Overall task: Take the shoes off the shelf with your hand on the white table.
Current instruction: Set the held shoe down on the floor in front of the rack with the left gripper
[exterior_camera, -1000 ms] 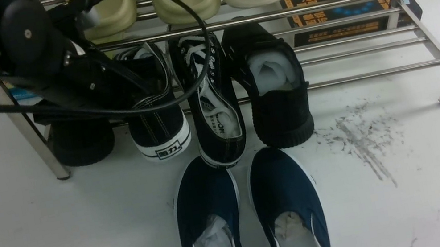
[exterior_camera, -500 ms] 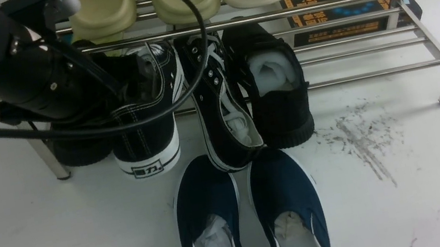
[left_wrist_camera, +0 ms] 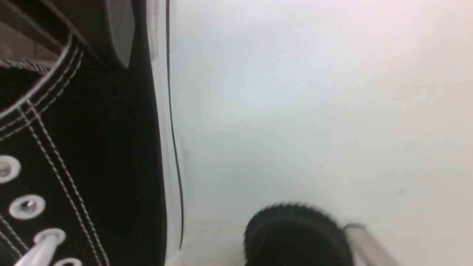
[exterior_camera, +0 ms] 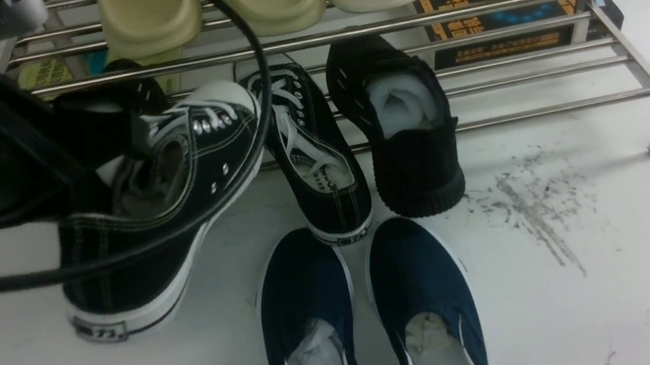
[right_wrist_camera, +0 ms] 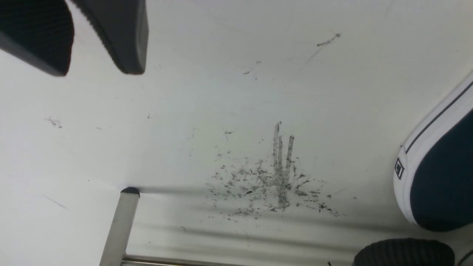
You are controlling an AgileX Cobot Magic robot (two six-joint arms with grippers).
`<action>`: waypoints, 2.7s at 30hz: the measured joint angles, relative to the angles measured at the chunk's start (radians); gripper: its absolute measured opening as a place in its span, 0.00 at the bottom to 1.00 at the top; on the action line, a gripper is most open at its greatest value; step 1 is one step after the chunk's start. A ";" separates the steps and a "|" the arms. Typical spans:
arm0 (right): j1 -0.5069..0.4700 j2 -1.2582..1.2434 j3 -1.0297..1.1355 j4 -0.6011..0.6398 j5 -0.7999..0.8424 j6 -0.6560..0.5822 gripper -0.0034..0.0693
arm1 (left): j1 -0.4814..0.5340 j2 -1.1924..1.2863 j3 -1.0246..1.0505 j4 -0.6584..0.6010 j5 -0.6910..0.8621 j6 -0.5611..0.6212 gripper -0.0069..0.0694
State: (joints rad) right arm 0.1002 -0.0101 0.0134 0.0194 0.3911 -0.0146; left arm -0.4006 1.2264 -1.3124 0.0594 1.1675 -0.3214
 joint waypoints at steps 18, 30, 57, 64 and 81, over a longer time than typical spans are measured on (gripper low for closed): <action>0.000 0.000 0.000 0.000 0.000 0.000 0.37 | -0.002 -0.381 0.480 0.117 0.068 -0.249 0.11; 0.000 0.000 0.000 0.000 0.000 0.000 0.37 | -0.002 -0.435 0.842 0.334 -0.260 -0.463 0.12; 0.000 0.000 0.000 0.000 0.000 0.000 0.37 | -0.001 -0.136 0.802 0.398 -0.512 -0.921 0.13; 0.000 0.000 0.000 0.000 0.000 0.000 0.37 | -0.004 -0.054 0.803 0.360 -0.523 -0.859 0.12; 0.000 0.000 0.000 0.000 0.000 0.000 0.37 | -0.004 0.031 0.803 0.353 -0.538 -0.814 0.12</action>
State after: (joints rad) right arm 0.1002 -0.0101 0.0134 0.0194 0.3911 -0.0146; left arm -0.4043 1.2571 -0.5098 0.4129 0.6292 -1.1356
